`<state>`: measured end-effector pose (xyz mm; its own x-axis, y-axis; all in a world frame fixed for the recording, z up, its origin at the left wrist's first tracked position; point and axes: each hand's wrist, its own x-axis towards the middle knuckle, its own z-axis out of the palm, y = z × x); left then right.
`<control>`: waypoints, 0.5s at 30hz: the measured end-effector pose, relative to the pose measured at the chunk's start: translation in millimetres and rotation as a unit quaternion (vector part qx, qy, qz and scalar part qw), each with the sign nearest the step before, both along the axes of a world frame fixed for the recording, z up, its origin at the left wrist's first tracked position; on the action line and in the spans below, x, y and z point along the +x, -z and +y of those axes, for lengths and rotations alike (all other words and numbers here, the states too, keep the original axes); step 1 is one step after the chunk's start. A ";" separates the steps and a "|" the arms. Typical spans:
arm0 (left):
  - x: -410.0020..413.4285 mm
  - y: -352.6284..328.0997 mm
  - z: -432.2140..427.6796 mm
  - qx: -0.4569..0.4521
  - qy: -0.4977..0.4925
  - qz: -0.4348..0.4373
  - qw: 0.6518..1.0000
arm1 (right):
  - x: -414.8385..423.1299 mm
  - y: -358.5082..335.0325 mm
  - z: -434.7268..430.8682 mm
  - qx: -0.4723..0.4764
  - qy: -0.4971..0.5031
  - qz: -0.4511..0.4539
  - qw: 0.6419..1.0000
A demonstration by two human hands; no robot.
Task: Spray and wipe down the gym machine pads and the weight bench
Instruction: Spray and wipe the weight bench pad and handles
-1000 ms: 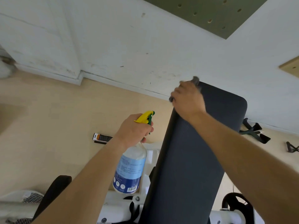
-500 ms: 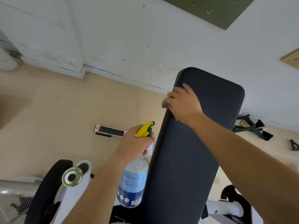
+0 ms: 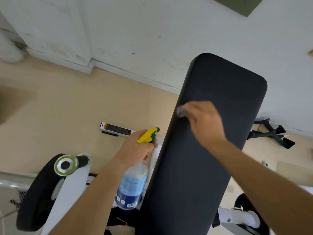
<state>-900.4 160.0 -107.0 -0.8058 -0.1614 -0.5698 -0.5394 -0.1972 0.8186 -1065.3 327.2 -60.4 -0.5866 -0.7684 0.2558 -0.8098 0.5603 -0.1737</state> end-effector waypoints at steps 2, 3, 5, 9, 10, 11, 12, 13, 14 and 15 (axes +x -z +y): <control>-1.0 4.3 4.8 0.001 0.002 -0.014 1.000 | -23.0 -33.8 -4.9 -0.061 0.034 0.011 0.997; -0.5 5.8 8.2 0.009 0.000 -0.023 1.000 | -32.5 -43.6 -9.1 -0.065 0.041 0.010 0.997; 2.5 9.7 14.6 0.021 0.002 -0.042 0.999 | -47.7 -46.2 -20.8 -0.042 0.032 0.019 0.998; 13.3 18.4 16.4 0.013 0.001 -0.052 0.999 | -41.2 -1.4 -38.8 0.115 0.008 0.061 0.991; 17.5 19.9 14.9 0.023 -0.010 -0.051 0.998 | -27.7 15.1 -37.8 0.150 0.016 0.058 0.987; 21.6 19.5 13.1 0.033 -0.027 -0.047 0.998 | -9.5 32.5 -33.5 0.174 0.020 0.042 0.984; 25.8 18.8 10.5 0.037 -0.042 -0.039 0.998 | 14.0 50.3 -26.3 0.198 0.007 0.015 0.980; 30.0 17.9 7.5 0.035 -0.052 -0.028 0.998 | 44.2 66.1 -17.5 0.231 -0.022 -0.017 0.973; 33.8 17.1 4.8 0.028 -0.057 -0.018 0.998 | 74.5 80.3 -6.7 0.271 -0.064 -0.051 0.959; 38.0 16.0 2.8 0.020 -0.060 -0.008 0.998 | 104.8 92.7 5.4 0.311 -0.107 -0.077 0.941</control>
<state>-862.4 162.8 -122.9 -0.7728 -0.2328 -0.5904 -0.5228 -0.2938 0.8002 -960.4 332.6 -153.1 -0.3942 -0.8463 -0.3584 -0.9079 0.4190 0.0093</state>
